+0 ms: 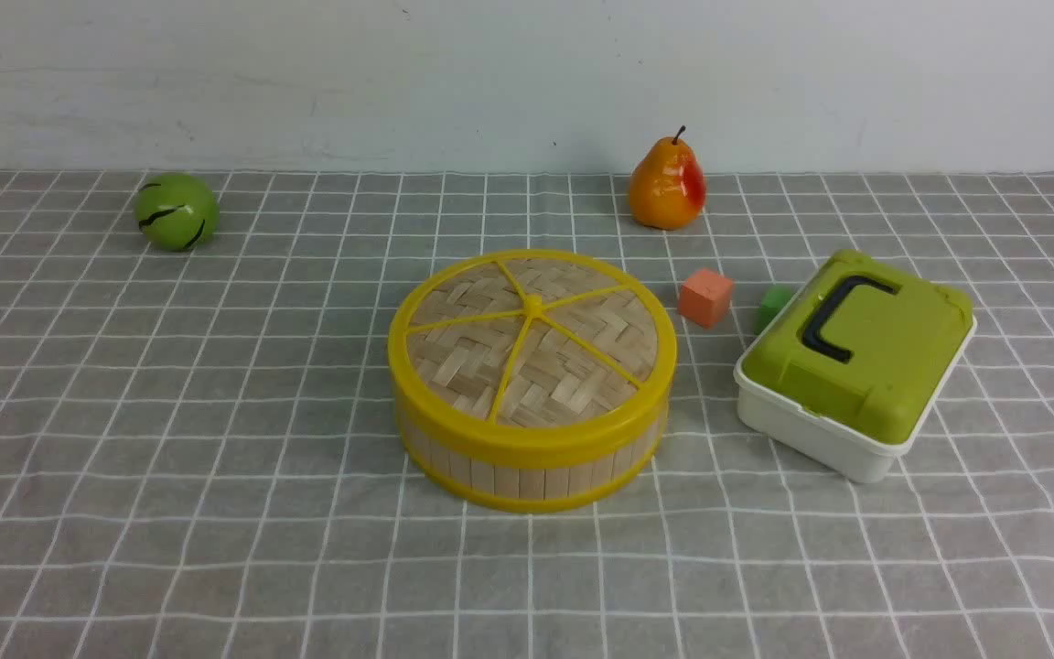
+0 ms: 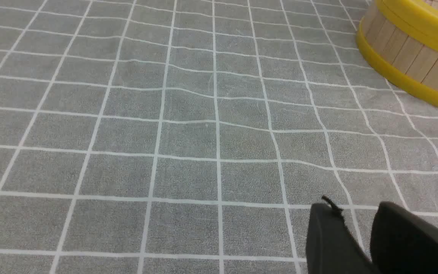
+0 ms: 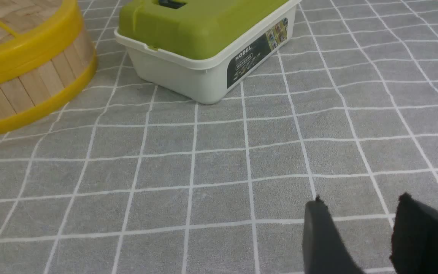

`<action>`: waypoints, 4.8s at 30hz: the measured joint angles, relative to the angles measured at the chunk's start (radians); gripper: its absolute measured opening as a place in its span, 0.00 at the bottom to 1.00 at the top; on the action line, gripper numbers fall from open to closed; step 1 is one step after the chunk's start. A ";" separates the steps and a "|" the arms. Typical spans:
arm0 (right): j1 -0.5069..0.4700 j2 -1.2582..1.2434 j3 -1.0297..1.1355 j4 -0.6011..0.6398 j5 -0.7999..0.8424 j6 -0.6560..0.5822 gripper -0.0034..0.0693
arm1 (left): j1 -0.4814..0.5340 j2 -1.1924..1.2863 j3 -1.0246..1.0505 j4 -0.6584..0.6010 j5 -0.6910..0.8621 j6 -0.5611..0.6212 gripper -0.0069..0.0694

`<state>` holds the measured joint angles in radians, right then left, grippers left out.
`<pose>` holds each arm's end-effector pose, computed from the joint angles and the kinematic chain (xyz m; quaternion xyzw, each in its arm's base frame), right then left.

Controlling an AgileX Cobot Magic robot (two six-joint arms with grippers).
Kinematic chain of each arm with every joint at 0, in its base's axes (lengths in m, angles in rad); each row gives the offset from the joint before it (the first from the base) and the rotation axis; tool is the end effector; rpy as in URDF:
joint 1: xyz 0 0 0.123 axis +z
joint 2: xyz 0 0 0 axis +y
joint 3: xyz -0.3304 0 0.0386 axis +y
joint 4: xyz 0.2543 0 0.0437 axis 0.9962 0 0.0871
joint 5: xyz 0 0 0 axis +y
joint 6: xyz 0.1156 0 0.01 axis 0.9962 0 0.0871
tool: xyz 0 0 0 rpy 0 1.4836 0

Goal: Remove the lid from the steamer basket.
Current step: Use the left arm to lift the lid of the steamer

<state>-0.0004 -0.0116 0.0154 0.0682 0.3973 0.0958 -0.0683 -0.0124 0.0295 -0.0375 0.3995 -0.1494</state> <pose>0.0340 0.0031 0.1647 0.0565 0.8067 0.0571 0.5855 0.0337 -0.0040 0.1592 -0.0428 0.8123 -0.0791 0.5763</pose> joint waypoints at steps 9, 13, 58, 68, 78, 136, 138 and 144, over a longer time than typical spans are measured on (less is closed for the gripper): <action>0.000 0.000 0.000 0.000 0.000 0.000 0.38 | 0.000 0.000 0.000 0.000 0.000 0.000 0.33; 0.000 0.000 0.000 0.000 0.000 0.000 0.38 | 0.000 0.000 0.000 0.000 0.000 -0.001 0.33; 0.000 0.000 0.000 0.000 0.000 0.000 0.38 | 0.000 0.000 0.003 0.003 -0.759 -0.001 0.38; 0.000 0.000 0.000 0.000 0.000 0.000 0.38 | 0.000 0.000 0.003 0.003 -1.009 -0.124 0.38; 0.000 0.000 0.000 0.000 0.000 0.000 0.38 | 0.000 0.000 -0.210 0.130 -0.862 -0.288 0.39; 0.000 0.000 0.000 0.000 0.000 0.000 0.38 | -0.078 1.609 -1.517 -0.420 0.493 0.211 0.07; 0.000 0.000 0.000 0.000 0.000 0.000 0.38 | -0.144 1.662 -1.620 -0.348 0.534 0.170 0.07; 0.000 0.000 0.000 0.000 0.000 0.000 0.38 | -0.340 1.869 -1.916 -0.076 0.670 0.039 0.07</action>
<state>-0.0004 -0.0116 0.0154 0.0682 0.3973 0.0958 -0.4086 1.8562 -1.8869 -0.1136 1.0692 -0.1099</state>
